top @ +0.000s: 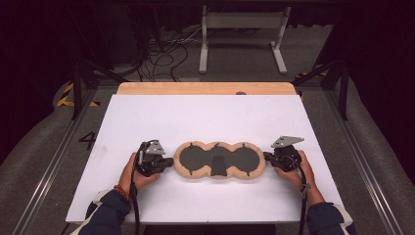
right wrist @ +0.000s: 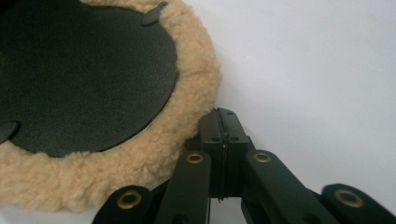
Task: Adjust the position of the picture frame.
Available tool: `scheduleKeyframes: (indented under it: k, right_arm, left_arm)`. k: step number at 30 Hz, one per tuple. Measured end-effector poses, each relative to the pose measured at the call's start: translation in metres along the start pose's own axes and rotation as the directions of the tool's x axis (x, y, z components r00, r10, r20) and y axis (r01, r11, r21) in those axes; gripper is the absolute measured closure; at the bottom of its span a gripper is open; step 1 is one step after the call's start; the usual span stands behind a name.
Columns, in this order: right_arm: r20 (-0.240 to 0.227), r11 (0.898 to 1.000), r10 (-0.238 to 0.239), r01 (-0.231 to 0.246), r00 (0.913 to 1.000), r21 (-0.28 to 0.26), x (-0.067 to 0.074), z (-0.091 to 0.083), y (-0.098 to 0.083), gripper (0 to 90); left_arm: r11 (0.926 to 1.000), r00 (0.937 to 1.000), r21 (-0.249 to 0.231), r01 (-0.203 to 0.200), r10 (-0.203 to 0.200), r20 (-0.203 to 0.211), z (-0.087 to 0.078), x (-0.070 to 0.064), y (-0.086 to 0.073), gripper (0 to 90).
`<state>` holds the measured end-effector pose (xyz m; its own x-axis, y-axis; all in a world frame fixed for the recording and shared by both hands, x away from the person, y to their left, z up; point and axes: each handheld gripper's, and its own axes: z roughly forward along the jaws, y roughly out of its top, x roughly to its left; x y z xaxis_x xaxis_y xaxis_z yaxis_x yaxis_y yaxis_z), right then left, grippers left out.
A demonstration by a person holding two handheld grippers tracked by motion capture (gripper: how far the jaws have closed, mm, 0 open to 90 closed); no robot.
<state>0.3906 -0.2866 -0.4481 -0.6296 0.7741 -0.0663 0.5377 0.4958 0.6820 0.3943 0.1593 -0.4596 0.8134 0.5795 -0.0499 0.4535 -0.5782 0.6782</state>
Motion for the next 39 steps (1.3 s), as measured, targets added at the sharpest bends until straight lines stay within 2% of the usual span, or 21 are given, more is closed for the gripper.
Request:
scheduleKeyframes:
  k: [2, 5, 6, 11, 14, 16, 18, 20, 24, 27, 29, 33, 34, 35, 37, 39]
  right_arm:
    - [-0.009, 1.0, 0.011, -0.011, 0.9999, -0.007, -0.001, 0.0, -0.001, 90.0]
    - [-0.005, 1.0, 0.006, -0.006, 1.0, -0.015, -0.001, 0.0, -0.002, 90.0]
    - [-0.003, 1.0, 0.002, -0.002, 1.0, -0.021, 0.0, 0.0, -0.003, 90.0]
    - [-0.002, 1.0, 0.003, -0.003, 1.0, -0.029, -0.001, 0.0, -0.004, 89.8]
    - [0.025, 1.0, -0.019, 0.02, 0.9995, -0.021, 0.001, -0.001, -0.003, 85.9]
    - [0.024, 1.0, -0.012, 0.012, 0.9996, -0.027, 0.0, -0.004, -0.003, 86.1]
    - [0.0, 0.999, -0.014, 0.014, 0.9999, -0.049, 0.0, -0.009, -0.003, 85.8]
    - [-0.012, 0.997, -0.022, 0.021, 0.9997, -0.079, 0.001, -0.016, -0.001, 83.4]
    - [-0.033, 0.994, -0.036, 0.033, 0.9988, -0.106, 0.009, -0.026, -0.001, 79.8]
    - [-0.045, 0.992, -0.05, 0.044, 0.9978, -0.115, 0.017, -0.031, -0.003, 77.9]
    - [-0.051, 0.992, -0.055, 0.049, 0.9972, -0.117, 0.021, -0.033, -0.004, 76.4]
    - [-0.085, 0.99, -0.065, 0.054, 0.9943, -0.127, 0.029, -0.036, -0.006, 71.3]
    - [-0.095, 0.99, -0.072, 0.06, 0.9928, -0.13, 0.03, -0.037, -0.006, 69.0]
    - [-0.114, 0.989, -0.076, 0.06, 0.9905, -0.136, 0.032, -0.038, -0.006, 67.2]
    - [-0.126, 0.988, -0.077, 0.059, 0.989, -0.141, 0.035, -0.04, -0.006, 63.3]
    - [-0.125, 0.989, -0.076, 0.059, 0.9892, -0.135, 0.038, -0.041, -0.006, 55.9]
  left_arm:
    - [1.0, 1.0, -0.002, -0.009, 0.009, 0.001, 0.0, 0.001, -0.001, 87.8]
    - [0.9999, 0.9999, -0.004, -0.012, 0.012, 0.0, 0.0, 0.001, -0.001, 87.8]
    - [1.0, 1.0, -0.008, 0.001, -0.001, 0.005, 0.0, 0.0, -0.001, 87.8]
    - [0.9999, 0.9999, -0.012, -0.012, 0.012, 0.009, 0.0, 0.002, -0.002, 87.6]
    - [0.9987, 0.9987, 0.0, -0.051, 0.051, -0.001, -0.003, 0.002, -0.001, 84.7]
    - [0.9983, 0.9983, -0.005, -0.058, 0.058, -0.001, -0.007, 0.001, -0.002, 83.6]
    - [0.9973, 0.9975, -0.021, -0.07, 0.07, -0.002, -0.013, -0.001, -0.003, 82.0]
    - [0.9975, 0.9979, -0.029, -0.065, 0.065, -0.007, -0.018, -0.002, -0.006, 78.2]
    - [0.9937, 0.995, -0.055, -0.097, 0.096, -0.029, -0.03, -0.004, -0.015, 73.3]
    - [0.9898, 0.9944, -0.096, -0.105, 0.103, -0.023, -0.04, -0.006, -0.023, 67.4]
    - [0.9835, 0.9916, -0.127, -0.128, 0.126, -0.031, -0.046, -0.007, -0.028, 61.3]
    - [0.9792, 0.9924, -0.166, -0.118, 0.11, -0.054, -0.059, -0.005, -0.039, 50.0]
    - [0.9789, 0.9919, -0.171, -0.112, 0.1, -0.078, -0.062, -0.005, -0.042, 45.3]
    - [0.9798, 0.9924, -0.17, -0.106, 0.093, -0.081, -0.064, -0.005, -0.045, 43.0]
    - [0.9834, 0.9921, -0.16, -0.085, 0.068, -0.105, -0.066, -0.006, -0.051, 37.1]
    - [0.9861, 0.99, -0.146, -0.079, 0.061, -0.127, -0.068, -0.008, -0.056, 27.7]
